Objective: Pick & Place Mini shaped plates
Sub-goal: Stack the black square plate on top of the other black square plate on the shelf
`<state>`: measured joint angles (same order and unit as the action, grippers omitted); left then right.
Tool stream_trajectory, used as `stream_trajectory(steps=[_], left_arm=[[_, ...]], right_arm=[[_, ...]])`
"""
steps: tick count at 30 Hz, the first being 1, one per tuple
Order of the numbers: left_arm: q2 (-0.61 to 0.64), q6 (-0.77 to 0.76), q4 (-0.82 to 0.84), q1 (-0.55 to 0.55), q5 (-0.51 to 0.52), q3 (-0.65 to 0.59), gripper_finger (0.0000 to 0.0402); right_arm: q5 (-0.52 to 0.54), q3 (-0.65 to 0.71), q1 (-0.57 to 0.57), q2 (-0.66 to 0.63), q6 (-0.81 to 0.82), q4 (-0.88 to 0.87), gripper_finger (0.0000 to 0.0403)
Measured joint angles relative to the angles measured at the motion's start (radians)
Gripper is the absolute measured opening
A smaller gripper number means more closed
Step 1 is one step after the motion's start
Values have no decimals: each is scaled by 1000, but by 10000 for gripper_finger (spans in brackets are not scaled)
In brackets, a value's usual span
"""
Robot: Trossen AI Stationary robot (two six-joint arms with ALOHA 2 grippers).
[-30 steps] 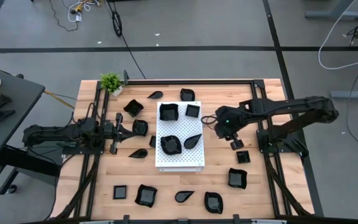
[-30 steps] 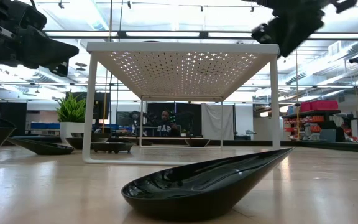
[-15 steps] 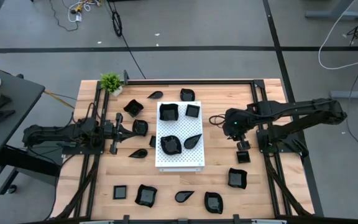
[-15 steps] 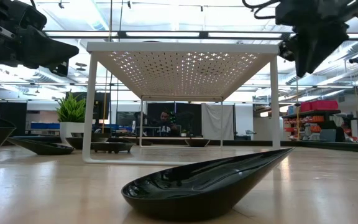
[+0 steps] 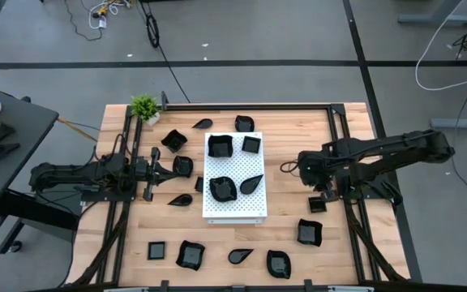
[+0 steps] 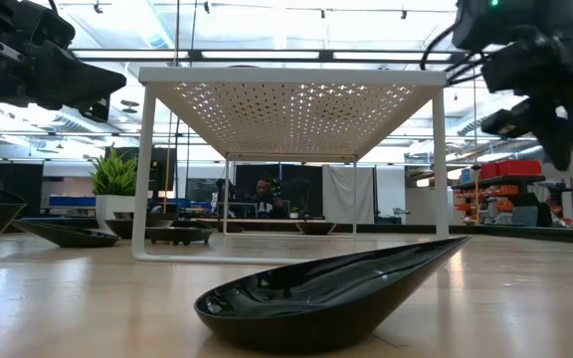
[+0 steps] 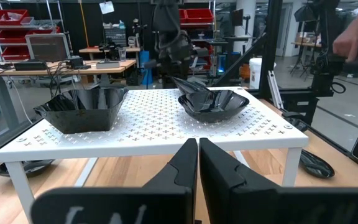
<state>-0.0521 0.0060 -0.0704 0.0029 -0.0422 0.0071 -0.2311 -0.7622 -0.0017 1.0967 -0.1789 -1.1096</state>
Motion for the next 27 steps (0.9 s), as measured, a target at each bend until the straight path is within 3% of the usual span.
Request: stream_trajectory(steps=[7, 17, 27], left_arm=[[0, 0, 0, 0, 0, 0, 21], [0, 0, 0, 0, 0, 0, 21], [0, 0, 0, 0, 0, 0, 21]], right_arm=[[-24, -7, -29, 45, 28, 12, 98], [-23, -7, -32, 59, 707, 16, 98], [-18, -7, -5, 59, 1049, 20, 98]])
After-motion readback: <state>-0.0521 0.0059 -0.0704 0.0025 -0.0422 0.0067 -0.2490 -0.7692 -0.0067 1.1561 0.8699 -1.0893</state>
